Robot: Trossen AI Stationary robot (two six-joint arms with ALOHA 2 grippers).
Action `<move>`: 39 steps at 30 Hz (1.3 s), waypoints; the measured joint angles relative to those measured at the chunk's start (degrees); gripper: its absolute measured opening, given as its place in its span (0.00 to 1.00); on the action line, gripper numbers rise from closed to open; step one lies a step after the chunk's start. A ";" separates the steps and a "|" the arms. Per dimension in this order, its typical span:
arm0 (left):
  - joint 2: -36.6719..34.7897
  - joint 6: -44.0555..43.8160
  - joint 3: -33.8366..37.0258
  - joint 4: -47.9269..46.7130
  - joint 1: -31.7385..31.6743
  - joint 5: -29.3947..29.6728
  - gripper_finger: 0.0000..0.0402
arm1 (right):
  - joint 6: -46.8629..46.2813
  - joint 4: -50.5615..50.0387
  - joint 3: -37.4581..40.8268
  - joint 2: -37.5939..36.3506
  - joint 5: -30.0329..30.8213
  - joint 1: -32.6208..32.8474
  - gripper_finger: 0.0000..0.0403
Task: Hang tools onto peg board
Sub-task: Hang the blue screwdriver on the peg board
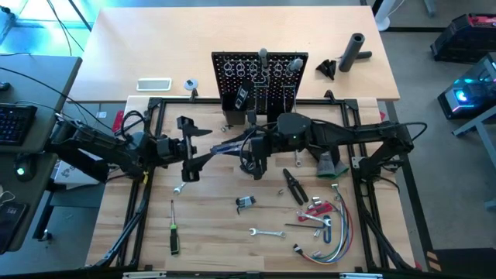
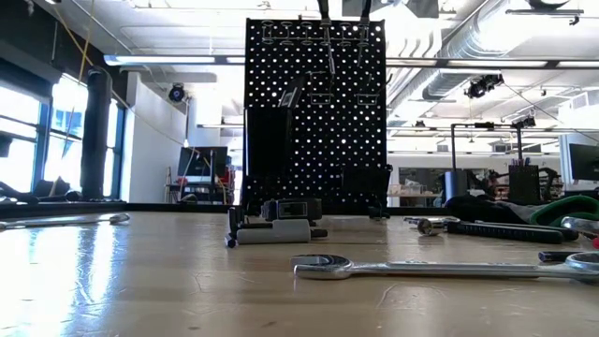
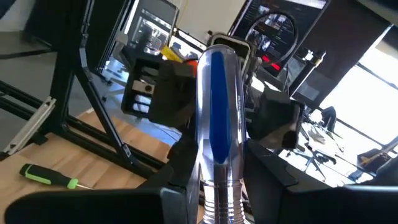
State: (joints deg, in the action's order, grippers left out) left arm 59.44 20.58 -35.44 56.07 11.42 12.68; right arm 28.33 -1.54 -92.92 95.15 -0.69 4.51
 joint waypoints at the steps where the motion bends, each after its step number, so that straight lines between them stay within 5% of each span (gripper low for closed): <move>1: 0.38 -0.67 0.00 0.23 -0.48 -0.46 0.70 | 0.01 0.12 0.00 0.00 -0.06 -0.01 0.22; 17: 6.40 -0.49 -5.18 0.44 -2.91 -4.14 0.68 | -1.64 -0.99 0.00 0.15 -1.48 -1.17 0.22; 24: 6.38 0.77 -5.18 0.11 -2.89 -4.02 0.53 | -0.92 -1.07 0.00 0.15 -1.41 -1.29 0.22; 32: 6.31 4.34 -5.18 0.00 -2.91 -3.20 0.23 | -1.87 -1.23 0.00 0.15 -1.22 -2.63 0.22; 39: 5.77 6.92 -5.16 -0.89 -3.19 -3.30 0.23 | -1.26 -2.15 -0.07 0.15 1.24 -2.69 0.23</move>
State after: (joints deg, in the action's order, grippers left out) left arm 65.21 27.50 -40.61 55.18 8.23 9.38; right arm 27.07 -3.69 -92.99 95.31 0.55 1.82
